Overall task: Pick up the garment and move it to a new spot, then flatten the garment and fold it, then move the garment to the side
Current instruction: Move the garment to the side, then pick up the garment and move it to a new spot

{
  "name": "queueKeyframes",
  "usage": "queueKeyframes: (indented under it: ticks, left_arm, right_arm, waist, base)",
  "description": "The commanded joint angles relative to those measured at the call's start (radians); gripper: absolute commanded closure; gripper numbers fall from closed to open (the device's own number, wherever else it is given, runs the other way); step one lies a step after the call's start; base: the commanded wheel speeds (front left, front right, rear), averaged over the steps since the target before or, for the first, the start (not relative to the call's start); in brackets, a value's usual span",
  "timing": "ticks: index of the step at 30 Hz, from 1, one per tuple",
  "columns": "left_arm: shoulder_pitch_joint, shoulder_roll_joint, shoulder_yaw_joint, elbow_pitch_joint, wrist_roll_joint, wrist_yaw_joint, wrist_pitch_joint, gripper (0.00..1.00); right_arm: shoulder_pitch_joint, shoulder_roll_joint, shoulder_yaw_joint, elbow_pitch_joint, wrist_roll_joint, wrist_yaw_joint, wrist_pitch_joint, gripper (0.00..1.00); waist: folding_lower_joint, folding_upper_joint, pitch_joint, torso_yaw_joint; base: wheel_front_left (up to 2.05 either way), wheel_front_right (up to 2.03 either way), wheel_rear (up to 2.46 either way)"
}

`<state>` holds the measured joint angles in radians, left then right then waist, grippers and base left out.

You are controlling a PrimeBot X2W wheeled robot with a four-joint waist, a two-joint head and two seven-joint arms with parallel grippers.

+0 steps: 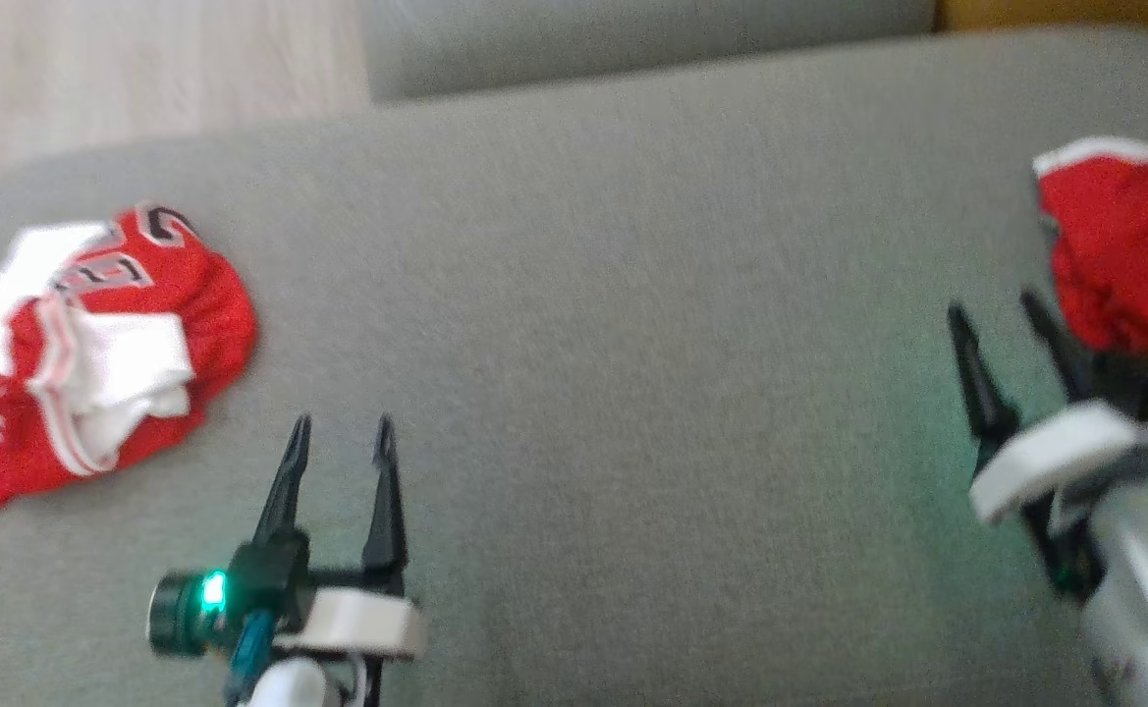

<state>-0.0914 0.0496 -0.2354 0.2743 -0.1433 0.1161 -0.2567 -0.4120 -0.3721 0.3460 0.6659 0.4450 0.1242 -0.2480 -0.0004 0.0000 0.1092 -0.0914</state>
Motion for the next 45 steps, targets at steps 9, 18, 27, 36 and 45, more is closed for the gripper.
queueKeyframes:
  ticks: [9, 18, 27, 36, 45]
  left_arm:
    - [0.076, 0.001, 0.079, -0.032, 0.011, 0.011, -0.005, 0.0]
    - [0.144, 0.001, 0.111, -0.057, 0.011, 0.012, -0.005, 0.0]
    - [0.159, 0.001, 0.115, -0.047, 0.017, 0.0, -0.005, 0.0]
    - [0.128, 0.001, 0.12, -0.041, 0.031, 0.002, -0.005, 0.0]
    - [0.147, 0.004, 0.204, -0.094, 0.053, 0.007, -0.005, 0.0]
  right_arm:
    - [0.342, 0.183, -0.213, -0.336, -0.221, 0.007, -0.014, 0.0]
    - [0.446, 0.233, -0.206, -0.42, -0.285, 0.007, -0.014, 0.0]
    - [0.461, 0.234, -0.212, -0.42, -0.285, 0.007, -0.014, 0.0]
    - [0.469, 0.237, -0.243, -0.415, -0.288, 0.007, -0.014, 0.0]
    - [0.448, 0.242, -0.277, -0.429, -0.305, 0.007, -0.014, 0.0]
  waist:
    - [0.0004, 0.0, -0.211, 0.095]
    - [0.0004, 0.0, -0.241, 0.094]
    - [0.0004, 0.0, -0.247, 0.097]
    - [0.0004, 0.0, -0.222, 0.231]
    - [0.0004, 0.0, -0.157, 0.44]
  base:
    - [0.0, 0.0, 0.0]
    - [0.0, 0.0, 0.0]
    - [0.0, 0.0, 0.0]
    - [0.0, 0.0, 0.0]
    - [0.0, 0.0, 0.0]
